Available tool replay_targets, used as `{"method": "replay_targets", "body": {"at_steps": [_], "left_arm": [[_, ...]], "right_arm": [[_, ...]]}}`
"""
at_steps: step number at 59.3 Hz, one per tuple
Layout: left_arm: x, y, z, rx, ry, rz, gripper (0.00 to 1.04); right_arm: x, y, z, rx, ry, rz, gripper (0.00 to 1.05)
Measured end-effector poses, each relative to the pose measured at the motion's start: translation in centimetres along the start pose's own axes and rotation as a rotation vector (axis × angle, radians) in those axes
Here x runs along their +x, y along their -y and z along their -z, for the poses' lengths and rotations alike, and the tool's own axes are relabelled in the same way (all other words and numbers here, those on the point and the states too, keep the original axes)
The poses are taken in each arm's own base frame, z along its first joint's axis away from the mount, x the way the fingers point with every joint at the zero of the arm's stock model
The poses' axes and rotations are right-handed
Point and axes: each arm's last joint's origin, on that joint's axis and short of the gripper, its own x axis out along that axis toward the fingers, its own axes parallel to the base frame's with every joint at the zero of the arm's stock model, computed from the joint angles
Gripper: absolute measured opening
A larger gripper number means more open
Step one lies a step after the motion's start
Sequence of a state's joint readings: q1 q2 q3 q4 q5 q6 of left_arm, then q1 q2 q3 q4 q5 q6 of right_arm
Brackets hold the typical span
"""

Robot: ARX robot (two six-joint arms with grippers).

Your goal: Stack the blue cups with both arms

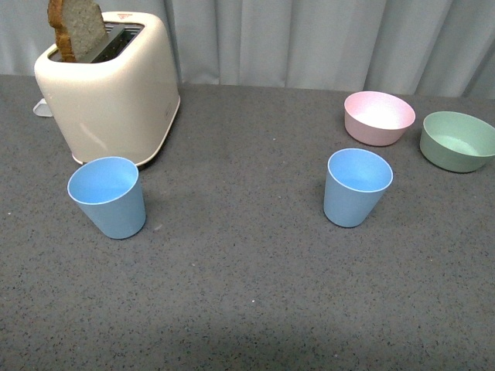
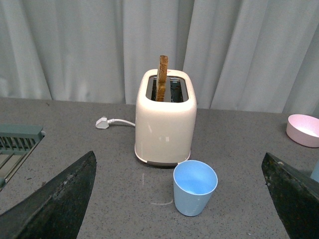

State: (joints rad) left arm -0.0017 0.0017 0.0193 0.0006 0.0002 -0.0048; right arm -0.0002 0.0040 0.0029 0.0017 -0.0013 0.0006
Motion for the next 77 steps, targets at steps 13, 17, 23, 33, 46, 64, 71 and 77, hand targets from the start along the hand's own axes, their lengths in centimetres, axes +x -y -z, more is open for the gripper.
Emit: {"method": "replay_targets", "body": {"at_steps": [13,17,23,33,46,64,71,77], "left_arm": [[0.00,0.00,0.00,0.000,0.000,0.000,0.98],[0.00,0.00,0.00,0.000,0.000,0.000,0.98],[0.00,0.00,0.00,0.000,0.000,0.000,0.98],[0.00,0.00,0.00,0.000,0.000,0.000,0.98],[0.00,0.00,0.00,0.000,0.000,0.000,0.98],[0.00,0.00,0.00,0.000,0.000,0.000,0.98],[0.00,0.00,0.00,0.000,0.000,0.000,0.98],[0.00,0.00,0.00,0.000,0.000,0.000,0.98]], "right_arm": [[0.00,0.00,0.00,0.000,0.000,0.000,0.95],[0.00,0.00,0.00,0.000,0.000,0.000,0.95],[0.00,0.00,0.00,0.000,0.000,0.000,0.95],[0.00,0.00,0.00,0.000,0.000,0.000,0.95],[0.00,0.00,0.00,0.000,0.000,0.000,0.95],[0.00,0.00,0.00,0.000,0.000,0.000,0.95],[0.00,0.00,0.00,0.000,0.000,0.000,0.95],[0.00,0.00,0.00,0.000,0.000,0.000,0.95]]}}
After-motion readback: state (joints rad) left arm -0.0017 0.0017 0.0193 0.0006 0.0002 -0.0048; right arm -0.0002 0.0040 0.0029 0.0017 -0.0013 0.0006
